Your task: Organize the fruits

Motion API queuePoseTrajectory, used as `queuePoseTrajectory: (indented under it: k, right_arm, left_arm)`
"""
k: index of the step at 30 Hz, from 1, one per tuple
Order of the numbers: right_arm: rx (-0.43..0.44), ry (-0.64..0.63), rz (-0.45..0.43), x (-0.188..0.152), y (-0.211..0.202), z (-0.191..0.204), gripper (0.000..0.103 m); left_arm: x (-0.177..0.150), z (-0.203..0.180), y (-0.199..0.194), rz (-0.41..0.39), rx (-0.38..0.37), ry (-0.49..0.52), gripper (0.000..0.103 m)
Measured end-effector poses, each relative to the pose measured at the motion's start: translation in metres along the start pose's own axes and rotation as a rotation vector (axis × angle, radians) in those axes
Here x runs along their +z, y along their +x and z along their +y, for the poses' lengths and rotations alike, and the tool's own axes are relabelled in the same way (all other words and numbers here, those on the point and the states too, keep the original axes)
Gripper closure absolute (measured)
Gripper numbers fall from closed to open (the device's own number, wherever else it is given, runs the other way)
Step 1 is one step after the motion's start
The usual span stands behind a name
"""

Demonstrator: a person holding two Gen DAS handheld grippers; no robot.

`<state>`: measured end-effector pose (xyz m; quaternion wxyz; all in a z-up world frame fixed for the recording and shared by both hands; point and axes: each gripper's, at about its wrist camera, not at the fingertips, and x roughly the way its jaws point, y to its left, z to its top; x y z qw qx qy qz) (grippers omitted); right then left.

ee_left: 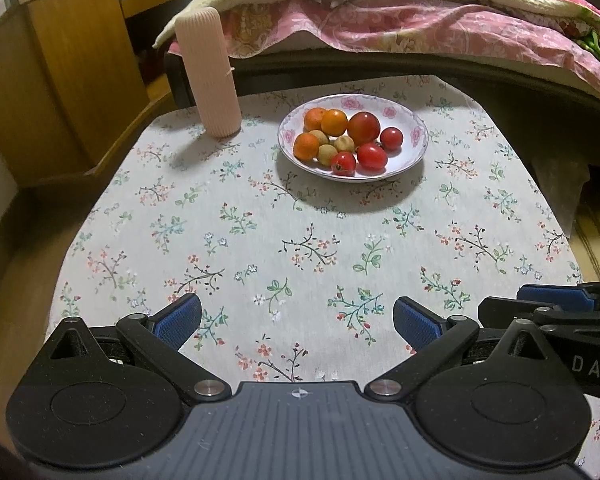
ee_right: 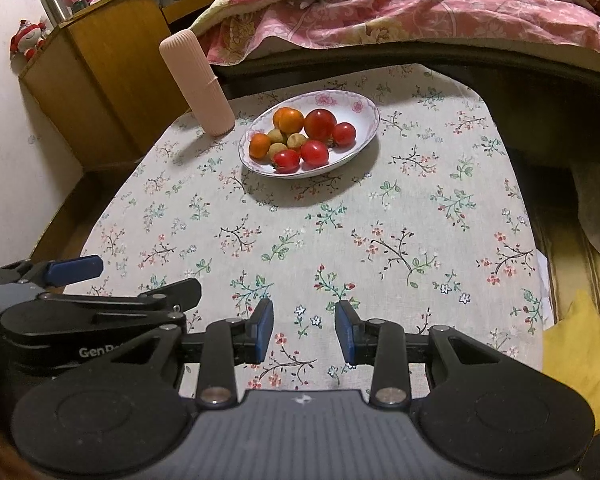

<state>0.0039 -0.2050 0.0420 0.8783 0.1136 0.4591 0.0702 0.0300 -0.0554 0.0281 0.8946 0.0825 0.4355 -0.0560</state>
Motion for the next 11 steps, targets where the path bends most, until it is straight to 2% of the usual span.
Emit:
queuePoseTrajectory:
  k: [11]
  right_arm:
    - [0.003,0.018,0.008,0.0002,0.0038,-0.0020,0.068]
  left_arm:
    - [-0.0024,-0.0022,0.0032,0.004,0.004,0.016,0.000]
